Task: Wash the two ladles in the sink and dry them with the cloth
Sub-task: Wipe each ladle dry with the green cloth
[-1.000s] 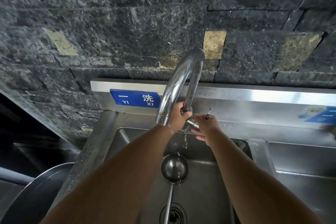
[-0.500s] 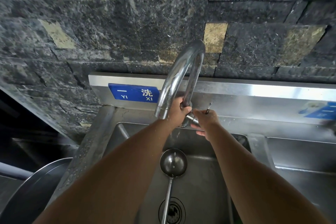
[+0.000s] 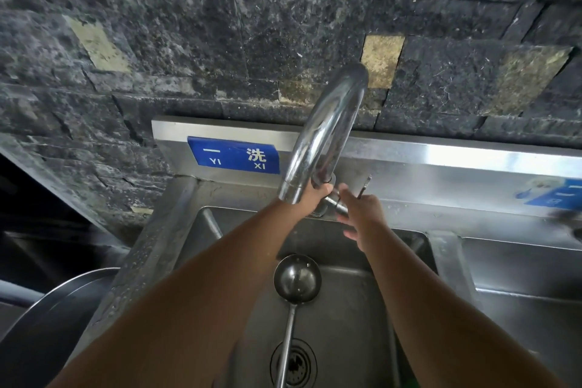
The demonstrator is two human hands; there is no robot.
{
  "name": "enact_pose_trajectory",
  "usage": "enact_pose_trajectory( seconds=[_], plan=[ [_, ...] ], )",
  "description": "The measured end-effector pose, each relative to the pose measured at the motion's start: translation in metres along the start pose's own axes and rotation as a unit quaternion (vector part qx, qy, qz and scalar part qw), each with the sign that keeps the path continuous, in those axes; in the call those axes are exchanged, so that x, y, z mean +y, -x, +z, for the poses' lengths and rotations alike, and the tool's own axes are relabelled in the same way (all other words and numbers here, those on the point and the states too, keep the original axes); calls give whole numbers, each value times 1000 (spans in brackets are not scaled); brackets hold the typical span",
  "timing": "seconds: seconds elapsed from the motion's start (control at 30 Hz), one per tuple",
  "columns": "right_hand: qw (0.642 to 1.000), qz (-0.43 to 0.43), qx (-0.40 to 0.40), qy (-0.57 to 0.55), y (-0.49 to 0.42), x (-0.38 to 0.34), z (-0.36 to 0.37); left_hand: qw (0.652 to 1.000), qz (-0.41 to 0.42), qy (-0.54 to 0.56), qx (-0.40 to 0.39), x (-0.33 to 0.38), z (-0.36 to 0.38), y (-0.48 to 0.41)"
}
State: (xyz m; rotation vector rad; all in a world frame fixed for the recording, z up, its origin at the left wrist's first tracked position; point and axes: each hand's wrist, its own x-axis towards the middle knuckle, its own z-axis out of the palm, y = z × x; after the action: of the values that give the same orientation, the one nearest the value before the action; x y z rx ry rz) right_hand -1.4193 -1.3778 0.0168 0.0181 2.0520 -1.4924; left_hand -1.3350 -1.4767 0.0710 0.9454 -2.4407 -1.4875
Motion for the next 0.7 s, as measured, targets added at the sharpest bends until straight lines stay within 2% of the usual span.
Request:
enact_pose_trajectory(
  seconds=[0.07, 0.13, 0.23, 0.33, 0.47, 0.57, 0.7],
  plan=[
    [998, -26, 48, 10, 11, 20, 8, 999, -33, -22, 30, -23, 0, 13],
    [998, -21, 56, 23, 19, 53, 21, 997, -44, -32, 47, -51, 2, 30],
    [999, 13, 7, 35, 34, 110, 52, 991, -109, -50, 52, -103, -1, 62],
    [994, 38, -77, 62, 50, 153, 89, 985, -155, 6, 77, -175, 2, 87],
    [986, 72, -118, 90, 61, 201, 132, 968, -224, 39, 105, -248, 9, 115],
    [973, 169, -157, 31, 68, 232, 166, 954, -276, 34, 114, -299, 20, 127],
    [958, 211, -192, 25, 72, 247, 197, 916, -371, 117, 95, -338, 27, 136]
  ],
)
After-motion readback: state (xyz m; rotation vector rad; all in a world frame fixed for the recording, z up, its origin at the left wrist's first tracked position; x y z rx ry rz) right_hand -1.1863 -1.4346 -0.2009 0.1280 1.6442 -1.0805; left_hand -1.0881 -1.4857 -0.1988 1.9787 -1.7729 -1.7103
